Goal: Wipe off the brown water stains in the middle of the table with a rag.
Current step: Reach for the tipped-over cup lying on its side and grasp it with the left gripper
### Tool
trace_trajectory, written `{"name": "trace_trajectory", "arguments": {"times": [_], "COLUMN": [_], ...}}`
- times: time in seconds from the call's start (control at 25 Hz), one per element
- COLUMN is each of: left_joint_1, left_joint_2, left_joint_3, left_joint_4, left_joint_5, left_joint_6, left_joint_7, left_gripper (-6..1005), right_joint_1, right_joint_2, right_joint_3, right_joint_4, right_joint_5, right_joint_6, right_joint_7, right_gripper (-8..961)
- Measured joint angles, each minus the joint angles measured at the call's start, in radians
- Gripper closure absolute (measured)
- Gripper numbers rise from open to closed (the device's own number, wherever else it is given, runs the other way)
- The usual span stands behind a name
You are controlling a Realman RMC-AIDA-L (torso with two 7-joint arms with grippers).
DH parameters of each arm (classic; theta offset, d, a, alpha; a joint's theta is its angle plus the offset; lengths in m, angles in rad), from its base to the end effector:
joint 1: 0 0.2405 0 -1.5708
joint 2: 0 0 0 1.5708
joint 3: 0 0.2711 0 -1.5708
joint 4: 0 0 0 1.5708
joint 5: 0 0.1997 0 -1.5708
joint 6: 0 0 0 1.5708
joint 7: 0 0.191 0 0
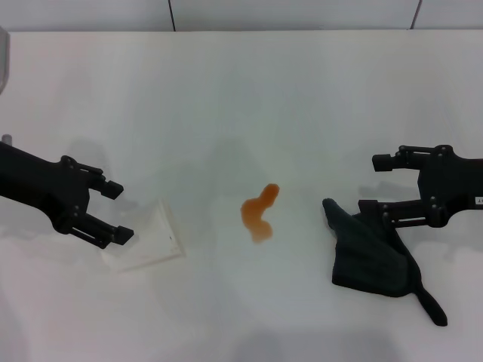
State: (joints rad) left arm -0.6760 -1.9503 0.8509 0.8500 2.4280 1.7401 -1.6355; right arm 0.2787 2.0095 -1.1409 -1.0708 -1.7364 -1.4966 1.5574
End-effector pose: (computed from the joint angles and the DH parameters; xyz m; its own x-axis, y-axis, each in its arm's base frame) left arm -0.2675 0.3494 -0.0070 0.9328 0.3519 -0.0779 0.3486 -0.9357 -0.0537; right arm 0.2441 0.3145 -0.0194 0.8761 -0.2571 -0.4078 -0.3603 -0.9113 -0.1995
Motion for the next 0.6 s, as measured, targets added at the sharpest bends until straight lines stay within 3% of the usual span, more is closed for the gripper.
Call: {"name": "trace_trajectory", "arguments": {"times": [0.6], "left_joint_1": [-0.027], "left_joint_2": [-0.006], "left_joint_3": [0.029], "left_joint_4": [-0.015], "left_joint_5": [0.034], "left_joint_6": [-0.015], "left_joint_7": [0.000], "left_gripper": [111], "right_joint_1": [0.000], "right_joint_2": [0.000], "right_joint_3": [0.000], "right_joint_4": [0.000], "right_joint_5": [0.004], "right_joint_6": [-0.001], "right_joint_7": [0.001], "right_gripper": [112]}}
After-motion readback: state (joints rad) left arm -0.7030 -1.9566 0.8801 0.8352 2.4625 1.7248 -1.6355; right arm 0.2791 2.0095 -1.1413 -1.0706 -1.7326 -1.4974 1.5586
